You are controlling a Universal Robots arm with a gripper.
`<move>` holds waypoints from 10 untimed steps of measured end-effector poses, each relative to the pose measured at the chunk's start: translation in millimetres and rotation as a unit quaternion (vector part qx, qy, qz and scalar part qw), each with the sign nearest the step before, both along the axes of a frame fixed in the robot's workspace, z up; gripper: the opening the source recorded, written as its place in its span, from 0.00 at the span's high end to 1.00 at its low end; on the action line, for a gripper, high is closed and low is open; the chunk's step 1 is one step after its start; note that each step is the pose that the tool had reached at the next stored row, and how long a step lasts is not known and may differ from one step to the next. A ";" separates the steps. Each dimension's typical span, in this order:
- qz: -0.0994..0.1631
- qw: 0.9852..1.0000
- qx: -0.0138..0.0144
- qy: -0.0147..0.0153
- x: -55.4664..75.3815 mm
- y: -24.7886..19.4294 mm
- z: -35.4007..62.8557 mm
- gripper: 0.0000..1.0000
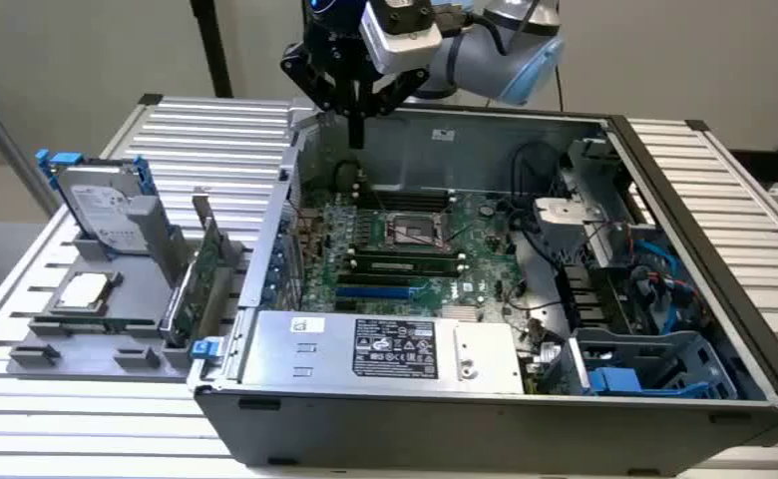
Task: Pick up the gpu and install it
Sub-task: 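Reach for the gpu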
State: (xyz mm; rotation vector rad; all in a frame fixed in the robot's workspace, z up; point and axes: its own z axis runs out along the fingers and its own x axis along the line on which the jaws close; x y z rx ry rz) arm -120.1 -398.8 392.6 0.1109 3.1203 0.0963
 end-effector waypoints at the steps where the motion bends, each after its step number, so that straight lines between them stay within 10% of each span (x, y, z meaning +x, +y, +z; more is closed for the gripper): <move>1: 0.000 1.000 0.000 0.000 0.0 0.0 0.0 1.00; 10: 0.000 1.000 0.001 0.000 0.1 0.0 0.0 1.00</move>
